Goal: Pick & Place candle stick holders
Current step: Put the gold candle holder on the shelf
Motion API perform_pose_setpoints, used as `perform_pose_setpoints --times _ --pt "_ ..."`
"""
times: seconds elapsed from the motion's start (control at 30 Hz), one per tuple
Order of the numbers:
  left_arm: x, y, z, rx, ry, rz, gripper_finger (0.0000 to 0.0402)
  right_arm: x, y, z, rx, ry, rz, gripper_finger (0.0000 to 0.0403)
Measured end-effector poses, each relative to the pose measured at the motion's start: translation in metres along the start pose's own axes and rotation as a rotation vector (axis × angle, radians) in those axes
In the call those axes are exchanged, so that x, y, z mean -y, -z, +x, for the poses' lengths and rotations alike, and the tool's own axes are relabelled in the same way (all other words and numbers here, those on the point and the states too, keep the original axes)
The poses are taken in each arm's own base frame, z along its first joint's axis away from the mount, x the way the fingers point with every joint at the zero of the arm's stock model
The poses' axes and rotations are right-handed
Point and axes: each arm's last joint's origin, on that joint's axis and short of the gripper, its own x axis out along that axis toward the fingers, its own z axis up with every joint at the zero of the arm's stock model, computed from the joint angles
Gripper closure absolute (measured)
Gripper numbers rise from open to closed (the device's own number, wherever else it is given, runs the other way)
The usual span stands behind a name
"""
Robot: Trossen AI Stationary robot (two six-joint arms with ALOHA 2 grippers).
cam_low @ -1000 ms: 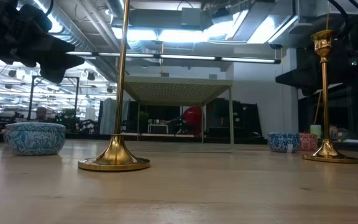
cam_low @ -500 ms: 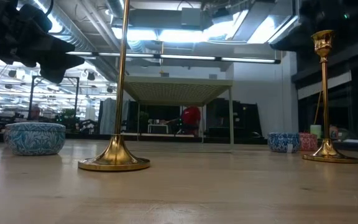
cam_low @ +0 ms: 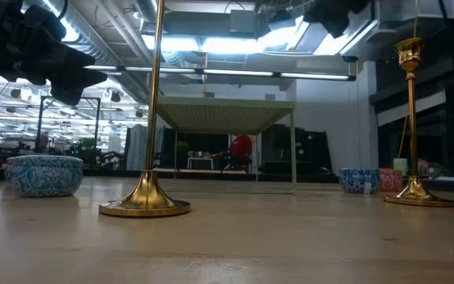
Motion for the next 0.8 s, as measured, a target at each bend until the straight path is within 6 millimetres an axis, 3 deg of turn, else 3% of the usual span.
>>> perform_pose_setpoints --times 0.2,0.33,0.6,0.8 --pt "0.000 0.000 0.000 0.000 0.000 0.000 0.0201 -0.015 -0.014 0.032 -0.005 -0.058 -0.016 0.0379" --pt "0.000 0.000 0.000 0.001 0.000 0.000 0.0201 -0.024 -0.023 0.041 -0.006 -0.089 0.074 0.0379" --pt "0.000 0.000 0.000 0.001 0.001 0.000 0.0201 -0.044 -0.026 0.028 -0.247 -0.151 -0.202 0.0379" --pt "0.000 0.000 0.000 0.002 0.001 0.000 0.0201 -0.054 -0.024 0.016 -0.401 -0.102 -0.229 0.0379"
